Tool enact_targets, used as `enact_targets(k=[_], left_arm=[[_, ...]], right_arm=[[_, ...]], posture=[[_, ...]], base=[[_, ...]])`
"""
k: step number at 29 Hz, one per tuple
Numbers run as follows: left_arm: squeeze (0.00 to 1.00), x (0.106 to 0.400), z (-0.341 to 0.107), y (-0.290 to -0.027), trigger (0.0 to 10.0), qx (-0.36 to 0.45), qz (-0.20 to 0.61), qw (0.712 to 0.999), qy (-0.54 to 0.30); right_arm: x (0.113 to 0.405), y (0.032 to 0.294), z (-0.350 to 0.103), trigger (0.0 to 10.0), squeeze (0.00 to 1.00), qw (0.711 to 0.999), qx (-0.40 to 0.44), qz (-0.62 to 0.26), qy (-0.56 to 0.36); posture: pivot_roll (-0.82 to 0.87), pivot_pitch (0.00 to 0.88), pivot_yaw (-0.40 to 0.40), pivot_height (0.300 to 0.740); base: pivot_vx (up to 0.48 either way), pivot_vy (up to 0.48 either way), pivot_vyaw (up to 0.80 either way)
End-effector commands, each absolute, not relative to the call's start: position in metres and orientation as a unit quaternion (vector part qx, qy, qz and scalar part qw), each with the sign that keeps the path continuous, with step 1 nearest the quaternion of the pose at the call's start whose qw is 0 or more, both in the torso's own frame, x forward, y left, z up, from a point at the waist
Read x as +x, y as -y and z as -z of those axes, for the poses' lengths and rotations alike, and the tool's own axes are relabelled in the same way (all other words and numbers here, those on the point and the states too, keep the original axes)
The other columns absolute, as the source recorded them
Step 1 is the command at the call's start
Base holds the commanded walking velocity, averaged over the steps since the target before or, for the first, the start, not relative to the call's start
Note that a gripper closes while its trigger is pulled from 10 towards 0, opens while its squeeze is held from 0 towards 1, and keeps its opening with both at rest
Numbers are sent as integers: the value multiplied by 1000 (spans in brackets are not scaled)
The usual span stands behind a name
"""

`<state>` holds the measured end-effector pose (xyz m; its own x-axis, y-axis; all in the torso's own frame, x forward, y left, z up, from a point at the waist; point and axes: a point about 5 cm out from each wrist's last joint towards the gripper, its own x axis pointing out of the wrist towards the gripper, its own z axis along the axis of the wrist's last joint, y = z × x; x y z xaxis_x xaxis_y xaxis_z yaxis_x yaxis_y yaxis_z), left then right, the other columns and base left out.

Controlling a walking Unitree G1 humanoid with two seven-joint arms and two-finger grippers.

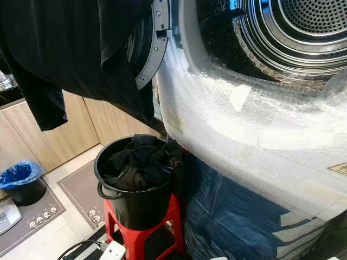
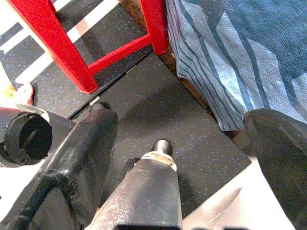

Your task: Clothes washing

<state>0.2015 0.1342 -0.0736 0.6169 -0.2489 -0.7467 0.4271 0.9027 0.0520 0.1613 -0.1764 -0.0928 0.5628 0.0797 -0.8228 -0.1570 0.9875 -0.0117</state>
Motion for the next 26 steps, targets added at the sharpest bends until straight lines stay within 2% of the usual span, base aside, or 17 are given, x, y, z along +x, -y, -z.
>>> enact_targets(k=[1, 2, 10, 11, 17, 23, 24, 25, 26], left_arm=[[0, 198, 76, -139, 10000, 116, 182, 888, -405], [0, 198, 76, -139, 10000, 116, 182, 888, -405], [0, 199, 76, -141, 10000, 111, 178, 889, -408], [1000, 199, 76, -140, 10000, 102, 179, 890, -406], [1000, 200, 74, -140, 10000, 96, 185, 894, -398], [1000, 212, 66, -143, 10000, 96, 170, 912, -361], [1000, 214, 64, -143, 10000, 90, 171, 915, -354], [1000, 214, 64, -143, 10000, 90, 171, 915, -354], [937, 216, 62, -143, 10000, 88, 174, 918, -346]], right_arm=[[163, 174, 92, 10000, 59, 884, -38, -71, -461], [164, 173, 92, 10000, 0, 884, -38, -72, -461], [166, 173, 91, 10000, 0, 886, -35, -72, -457], [166, 173, 91, 10000, 1000, 886, -33, -72, -456], [166, 175, 91, 10000, 1000, 888, -34, -70, -453], [177, 179, 84, 10000, 1000, 901, -26, -64, -428], [179, 180, 83, 10000, 925, 905, -28, -62, -420], [179, 180, 83, 10000, 925, 905, -28, -62, -420], [182, 181, 81, 10000, 682, 908, -26, -60, -413]], posture=[[-64, 0, 55, 740], [-64, 0, 55, 740], [-66, 0, 53, 740], [-67, 0, 53, 740], [-69, 0, 54, 740], [-73, 0, 57, 740], [-74, 0, 59, 740], [-74, 0, 59, 740], [-74, 0, 59, 740]], base=[[0, 0, 0], [0, 0, 0], [0, 0, 0], [0, 0, 0], [0, 0, 0], [0, 0, 0], [0, 0, 0], [0, 0, 0], [0, 0, 0]])
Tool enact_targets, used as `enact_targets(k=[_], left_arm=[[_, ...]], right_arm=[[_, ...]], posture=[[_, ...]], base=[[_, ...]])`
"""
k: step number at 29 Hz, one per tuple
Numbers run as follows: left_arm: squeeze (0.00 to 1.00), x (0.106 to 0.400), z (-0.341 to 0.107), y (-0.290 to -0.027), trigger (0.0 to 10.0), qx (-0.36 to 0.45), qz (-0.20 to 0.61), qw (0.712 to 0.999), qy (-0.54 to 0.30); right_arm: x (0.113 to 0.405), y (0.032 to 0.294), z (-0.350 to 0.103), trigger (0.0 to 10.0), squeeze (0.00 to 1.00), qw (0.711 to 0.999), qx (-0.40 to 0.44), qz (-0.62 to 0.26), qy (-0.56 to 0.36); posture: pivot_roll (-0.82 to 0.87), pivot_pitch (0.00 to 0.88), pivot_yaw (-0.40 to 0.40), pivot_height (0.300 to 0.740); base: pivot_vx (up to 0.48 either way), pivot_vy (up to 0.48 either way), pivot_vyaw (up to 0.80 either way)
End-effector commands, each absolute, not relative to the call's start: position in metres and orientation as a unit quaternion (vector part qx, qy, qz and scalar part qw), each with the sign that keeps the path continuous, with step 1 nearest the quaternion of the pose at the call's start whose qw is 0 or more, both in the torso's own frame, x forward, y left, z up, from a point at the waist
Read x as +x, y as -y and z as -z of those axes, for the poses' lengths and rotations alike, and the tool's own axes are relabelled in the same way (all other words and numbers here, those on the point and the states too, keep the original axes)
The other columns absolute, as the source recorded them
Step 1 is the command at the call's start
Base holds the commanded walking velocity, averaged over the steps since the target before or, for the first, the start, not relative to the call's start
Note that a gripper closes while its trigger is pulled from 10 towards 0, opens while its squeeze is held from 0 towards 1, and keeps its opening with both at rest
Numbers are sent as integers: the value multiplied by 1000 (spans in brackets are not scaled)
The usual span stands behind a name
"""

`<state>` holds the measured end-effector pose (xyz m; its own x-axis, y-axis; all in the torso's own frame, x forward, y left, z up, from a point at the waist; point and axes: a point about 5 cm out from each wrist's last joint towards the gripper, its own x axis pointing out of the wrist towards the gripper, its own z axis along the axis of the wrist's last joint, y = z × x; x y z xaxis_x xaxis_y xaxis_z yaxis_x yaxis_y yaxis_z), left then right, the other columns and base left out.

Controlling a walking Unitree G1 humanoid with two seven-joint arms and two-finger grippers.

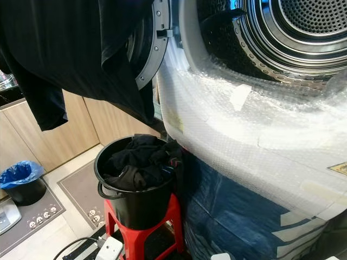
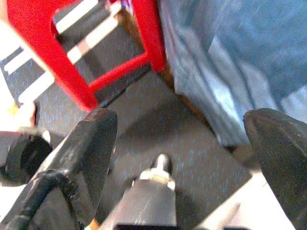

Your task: Clothes washing

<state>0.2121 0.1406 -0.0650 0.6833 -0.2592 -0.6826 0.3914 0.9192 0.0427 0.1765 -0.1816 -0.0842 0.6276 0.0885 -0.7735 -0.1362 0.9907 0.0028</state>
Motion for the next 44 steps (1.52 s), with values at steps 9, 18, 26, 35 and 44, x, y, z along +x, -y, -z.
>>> enact_targets(k=[9, 18, 26, 35, 44], left_arm=[[0, 220, 55, -145, 10000, 129, 195, 925, -300], [0, 217, 52, -147, 10000, 184, 253, 912, -265], [0, 220, 44, -146, 10000, 231, 391, 854, -254], [0, 249, 7, -146, 10000, 227, 392, 881, -137], [0, 258, -30, -133, 10000, 214, 372, 902, -50]], right_arm=[[194, 181, 70, 10000, 0, 927, -33, -104, -358], [194, 168, 65, 10000, 0, 916, -61, -223, -327], [189, 169, 62, 10000, 0, 829, -174, -407, -341], [214, 178, 41, 10000, 0, 850, -145, -411, -297], [226, 184, 14, 10000, 0, 839, -95, -467, -262]], posture=[[-68, 0, 53, 740], [-81, 0, 62, 740], [-61, 0, 61, 740], [-70, 0, 74, 740], [-49, 0, 66, 740]], base=[[0, 0, 0], [0, 0, 0], [0, 0, 0], [0, 0, 0], [0, 0, 0]])
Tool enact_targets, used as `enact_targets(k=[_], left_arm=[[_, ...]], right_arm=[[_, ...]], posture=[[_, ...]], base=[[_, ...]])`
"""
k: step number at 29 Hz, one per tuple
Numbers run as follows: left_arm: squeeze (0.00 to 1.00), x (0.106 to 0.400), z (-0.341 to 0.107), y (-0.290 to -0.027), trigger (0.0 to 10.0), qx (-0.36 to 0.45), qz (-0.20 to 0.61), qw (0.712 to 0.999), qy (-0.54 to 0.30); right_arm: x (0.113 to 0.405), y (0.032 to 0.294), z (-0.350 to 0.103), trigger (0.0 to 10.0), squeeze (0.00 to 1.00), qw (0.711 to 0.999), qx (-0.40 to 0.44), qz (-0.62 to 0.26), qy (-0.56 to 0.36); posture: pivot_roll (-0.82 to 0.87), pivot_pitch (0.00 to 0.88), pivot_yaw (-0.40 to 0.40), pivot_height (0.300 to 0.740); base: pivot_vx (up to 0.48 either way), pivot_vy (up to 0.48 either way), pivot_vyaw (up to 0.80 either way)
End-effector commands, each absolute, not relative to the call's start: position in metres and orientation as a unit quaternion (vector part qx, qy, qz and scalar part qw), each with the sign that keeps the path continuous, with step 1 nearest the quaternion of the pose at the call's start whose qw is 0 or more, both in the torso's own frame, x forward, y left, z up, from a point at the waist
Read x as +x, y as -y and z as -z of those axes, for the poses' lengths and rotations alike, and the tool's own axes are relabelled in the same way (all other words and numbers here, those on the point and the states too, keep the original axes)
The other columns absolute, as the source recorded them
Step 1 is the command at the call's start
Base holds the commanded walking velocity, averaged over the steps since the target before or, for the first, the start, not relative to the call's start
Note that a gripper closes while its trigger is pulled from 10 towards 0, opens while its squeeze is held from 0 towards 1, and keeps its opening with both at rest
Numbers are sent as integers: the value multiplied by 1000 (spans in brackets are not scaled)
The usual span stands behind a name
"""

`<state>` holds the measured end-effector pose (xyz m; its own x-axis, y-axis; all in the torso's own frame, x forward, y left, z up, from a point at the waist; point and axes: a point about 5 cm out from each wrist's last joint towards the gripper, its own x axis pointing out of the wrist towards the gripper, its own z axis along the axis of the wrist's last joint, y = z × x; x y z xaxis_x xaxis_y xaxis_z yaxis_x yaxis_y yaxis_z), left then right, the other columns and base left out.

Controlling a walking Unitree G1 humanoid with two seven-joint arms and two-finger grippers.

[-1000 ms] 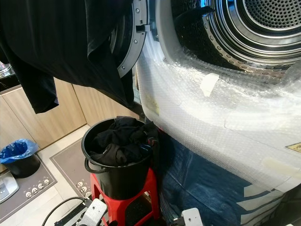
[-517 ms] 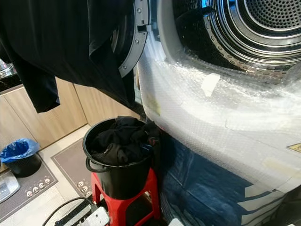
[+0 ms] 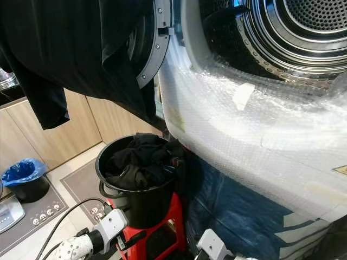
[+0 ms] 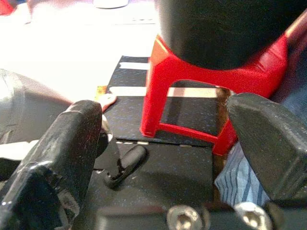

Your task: Clothes washing

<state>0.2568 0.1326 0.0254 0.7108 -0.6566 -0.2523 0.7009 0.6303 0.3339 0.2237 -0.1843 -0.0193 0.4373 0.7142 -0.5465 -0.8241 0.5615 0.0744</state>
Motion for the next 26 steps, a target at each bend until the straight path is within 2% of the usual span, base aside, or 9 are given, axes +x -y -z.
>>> enact_targets(k=[1, 7, 11, 13, 15, 16, 19, 22, 26], left_arm=[[0, 258, -30, -133, 10000, 214, 372, 902, -50], [0, 257, -45, -119, 10000, 221, 370, 902, -20], [0, 262, -58, -119, 10000, 248, 297, 922, 0], [0, 261, -61, -117, 10000, 236, 281, 930, 1], [0, 262, -70, -117, 10000, 220, 247, 943, 15], [0, 262, -70, -117, 10000, 220, 247, 943, 15], [0, 270, -82, -126, 10000, 209, 189, 959, 22], [0, 272, -85, -129, 10000, 218, 171, 961, 27], [0, 273, -90, -135, 10000, 212, 144, 966, 25]], right_arm=[[226, 184, 14, 10000, 0, 839, -95, -467, -262], [233, 187, 0, 10000, 0, 824, -103, -495, -254], [237, 191, -16, 10000, 0, 815, -101, -516, -244], [241, 194, -22, 10000, 0, 821, -119, -508, -230], [253, 197, -32, 10000, 0, 848, -128, -472, -203], [253, 197, -32, 10000, 0, 848, -128, -472, -203], [268, 199, -55, 10000, 0, 879, -107, -439, -151], [269, 200, -59, 10000, 0, 885, -105, -431, -142], [274, 201, -66, 10000, 0, 906, -98, -394, -116]], posture=[[-49, 0, 66, 740], [-45, 0, 60, 740], [-43, 0, 59, 740], [-43, 0, 58, 740], [-39, 0, 51, 740], [-39, 0, 51, 740], [-33, 0, 46, 740], [-34, 0, 46, 740], [-36, 0, 46, 740]], base=[[0, 0, 0], [0, 0, 0], [0, 0, 0], [0, 0, 0], [0, 0, 0], [0, 0, 0], [0, 0, 0], [0, 0, 0], [0, 0, 0]])
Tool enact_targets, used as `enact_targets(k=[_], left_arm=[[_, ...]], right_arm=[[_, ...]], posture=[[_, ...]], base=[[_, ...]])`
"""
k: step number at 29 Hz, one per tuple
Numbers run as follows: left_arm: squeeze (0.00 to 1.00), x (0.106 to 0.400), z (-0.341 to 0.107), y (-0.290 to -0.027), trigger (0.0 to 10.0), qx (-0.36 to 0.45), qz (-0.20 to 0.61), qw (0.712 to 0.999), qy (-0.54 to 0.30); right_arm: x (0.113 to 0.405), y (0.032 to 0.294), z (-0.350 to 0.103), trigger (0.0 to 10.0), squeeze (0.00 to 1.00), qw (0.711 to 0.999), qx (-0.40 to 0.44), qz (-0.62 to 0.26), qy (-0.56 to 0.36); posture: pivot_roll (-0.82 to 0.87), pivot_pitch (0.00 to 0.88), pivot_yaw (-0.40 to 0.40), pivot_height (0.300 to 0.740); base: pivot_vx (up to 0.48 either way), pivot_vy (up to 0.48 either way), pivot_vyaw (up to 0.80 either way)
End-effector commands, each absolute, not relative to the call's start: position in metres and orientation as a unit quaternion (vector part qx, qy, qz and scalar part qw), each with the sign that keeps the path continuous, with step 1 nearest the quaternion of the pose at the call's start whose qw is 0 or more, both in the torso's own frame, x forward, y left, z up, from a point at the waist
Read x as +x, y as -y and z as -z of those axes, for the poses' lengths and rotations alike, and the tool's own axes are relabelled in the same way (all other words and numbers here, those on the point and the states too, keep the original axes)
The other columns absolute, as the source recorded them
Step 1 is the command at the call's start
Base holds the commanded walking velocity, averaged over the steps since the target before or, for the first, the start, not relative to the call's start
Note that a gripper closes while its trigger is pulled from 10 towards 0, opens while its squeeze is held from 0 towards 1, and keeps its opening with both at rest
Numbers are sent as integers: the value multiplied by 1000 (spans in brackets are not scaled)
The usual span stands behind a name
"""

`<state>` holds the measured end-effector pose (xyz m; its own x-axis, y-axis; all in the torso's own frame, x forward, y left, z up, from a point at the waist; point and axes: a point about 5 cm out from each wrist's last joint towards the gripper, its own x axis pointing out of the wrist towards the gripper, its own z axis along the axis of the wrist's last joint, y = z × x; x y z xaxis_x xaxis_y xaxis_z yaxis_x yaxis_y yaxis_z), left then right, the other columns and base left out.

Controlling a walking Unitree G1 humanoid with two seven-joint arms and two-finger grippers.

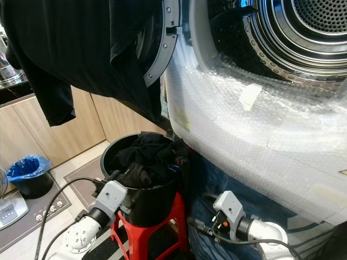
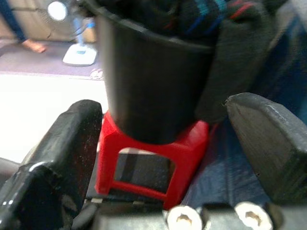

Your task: Clothes washing

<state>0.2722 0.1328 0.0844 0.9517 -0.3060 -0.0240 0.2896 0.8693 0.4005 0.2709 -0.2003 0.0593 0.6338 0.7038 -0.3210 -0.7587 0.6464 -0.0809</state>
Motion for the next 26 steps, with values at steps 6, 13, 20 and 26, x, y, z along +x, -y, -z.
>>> enact_targets(k=[6, 13, 20, 26], left_arm=[[0, 277, -98, -135, 10000, 197, 156, 967, 26], [0, 293, -109, -132, 10000, 171, 192, 966, 23], [0, 315, -118, -134, 10000, 127, 211, 969, 10], [0, 340, -119, -136, 10000, 66, 235, 969, -32]], right_arm=[[276, 195, -76, 10000, 0, 942, -43, -325, -73], [261, 187, -74, 10000, 0, 940, -29, -331, -80], [250, 171, -81, 10000, 0, 927, 2, -367, -78], [246, 155, -93, 10000, 0, 921, 26, -384, -61]], posture=[[-32, 0, 44, 740], [-52, 0, 50, 740], [-63, 0, 54, 740], [-83, 0, 64, 740]], base=[[0, 0, 0], [0, 0, 0], [0, 0, 0], [0, 0, 0]])
